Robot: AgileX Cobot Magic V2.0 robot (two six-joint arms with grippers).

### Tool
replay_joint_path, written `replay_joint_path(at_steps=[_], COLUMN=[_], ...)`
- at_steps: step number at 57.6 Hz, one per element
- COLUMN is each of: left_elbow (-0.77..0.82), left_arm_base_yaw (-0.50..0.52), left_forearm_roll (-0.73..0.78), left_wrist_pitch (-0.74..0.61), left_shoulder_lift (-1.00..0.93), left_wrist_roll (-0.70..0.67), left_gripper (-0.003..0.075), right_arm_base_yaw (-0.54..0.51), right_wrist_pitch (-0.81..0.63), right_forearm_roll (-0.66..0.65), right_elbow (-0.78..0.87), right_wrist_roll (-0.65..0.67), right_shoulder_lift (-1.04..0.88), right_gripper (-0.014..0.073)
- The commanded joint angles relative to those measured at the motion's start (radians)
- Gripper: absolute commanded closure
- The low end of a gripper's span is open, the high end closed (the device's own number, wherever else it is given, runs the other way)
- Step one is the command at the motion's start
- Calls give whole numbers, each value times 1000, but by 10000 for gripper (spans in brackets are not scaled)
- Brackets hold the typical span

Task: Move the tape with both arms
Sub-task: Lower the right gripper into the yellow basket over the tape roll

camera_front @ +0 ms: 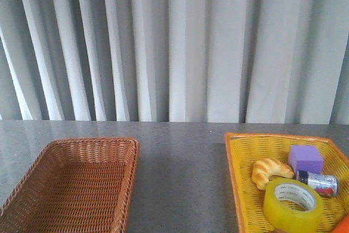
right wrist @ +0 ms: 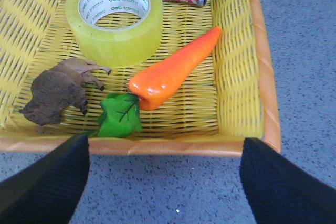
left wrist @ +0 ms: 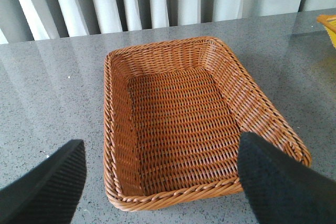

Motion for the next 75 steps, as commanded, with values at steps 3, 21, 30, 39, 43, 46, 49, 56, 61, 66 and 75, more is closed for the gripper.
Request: replay_joint_path(at_steps=[3, 21, 30, 39, 43, 46, 49, 56, 61, 66, 75], left_elbow=[-35, -35, -35, -35, -35, -35, -35, -35, -35, -35, -35], left_arm_base_yaw=[0, 0, 0, 0, 0, 0, 0, 0, 0, 0, 0], left_forearm_roll=[0, 0, 0, 0, 0, 0, 0, 0, 0, 0, 0], left_wrist_pitch=[-76, -78, -63, -63, -63, -60, -61, -64, -63, -63, -62], left_shoulder_lift=[10, 10, 10, 10, 10, 10, 10, 10, 10, 10, 10], left_wrist_roll=[4, 4, 4, 4, 4, 4, 4, 4, 4, 4, 4], left_gripper=[144, 144, 144, 144, 144, 144, 144, 144, 144, 144, 144], right_arm_base_yaw=[-5, -5, -5, -5, -5, -5, -5, -5, -5, -5, -5], right_wrist_pitch=[-27, 76, 109, 109, 108, 108, 113, 128, 143, 165, 207], right_forearm_roll=[9, 53, 82, 77, 70, 59, 53, 53, 53, 53, 53], right_elbow=[-115, -348, -452, -533, -564, -587, -612, -673, -719, -769, -846], right_wrist_roll=[-5, -67, -100, -100, -100, -100, -99, -99, -99, -96, -77], right_shoulder_lift=[99, 382, 514, 636, 689, 725, 766, 851, 912, 963, 1047], right_gripper=[41, 64, 68, 68, 68, 68, 68, 68, 71, 89, 163])
